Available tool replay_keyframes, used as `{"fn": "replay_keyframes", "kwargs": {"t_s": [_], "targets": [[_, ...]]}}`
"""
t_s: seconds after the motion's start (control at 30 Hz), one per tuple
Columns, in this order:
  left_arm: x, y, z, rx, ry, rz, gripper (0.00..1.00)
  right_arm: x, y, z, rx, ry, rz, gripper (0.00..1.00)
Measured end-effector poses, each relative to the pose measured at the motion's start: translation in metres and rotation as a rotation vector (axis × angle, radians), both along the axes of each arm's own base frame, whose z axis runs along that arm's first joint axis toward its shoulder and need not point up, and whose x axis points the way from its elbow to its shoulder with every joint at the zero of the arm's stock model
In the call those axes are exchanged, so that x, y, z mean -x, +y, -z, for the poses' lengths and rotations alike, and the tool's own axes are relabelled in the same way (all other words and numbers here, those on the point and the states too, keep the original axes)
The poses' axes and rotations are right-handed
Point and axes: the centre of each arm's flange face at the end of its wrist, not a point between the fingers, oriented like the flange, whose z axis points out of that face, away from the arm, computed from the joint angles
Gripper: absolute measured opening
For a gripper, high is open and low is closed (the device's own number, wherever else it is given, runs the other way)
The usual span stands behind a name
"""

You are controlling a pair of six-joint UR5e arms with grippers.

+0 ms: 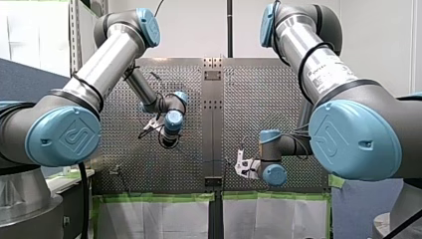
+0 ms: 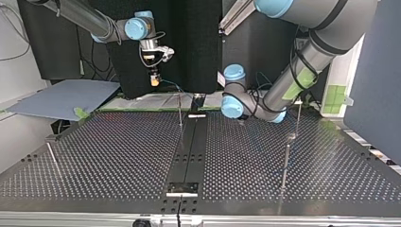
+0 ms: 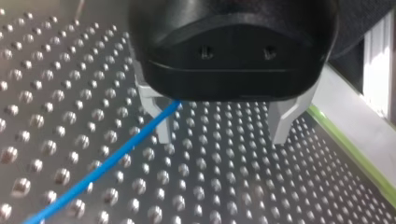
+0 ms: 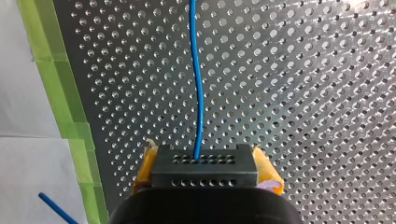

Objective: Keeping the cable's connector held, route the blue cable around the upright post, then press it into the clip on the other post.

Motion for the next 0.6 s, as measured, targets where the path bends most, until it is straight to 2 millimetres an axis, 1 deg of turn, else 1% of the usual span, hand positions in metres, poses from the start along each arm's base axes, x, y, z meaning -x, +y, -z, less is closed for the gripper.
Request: {"fn": "replay_keyframes", "kwargs": {"t_s": [0.6], "targets": [[0.008, -0.024, 0.005, 0.205, 0.033, 0.076, 1.0, -0.001, 0.0, 0.0, 0.002, -0.002, -0.009, 0.0]]}}
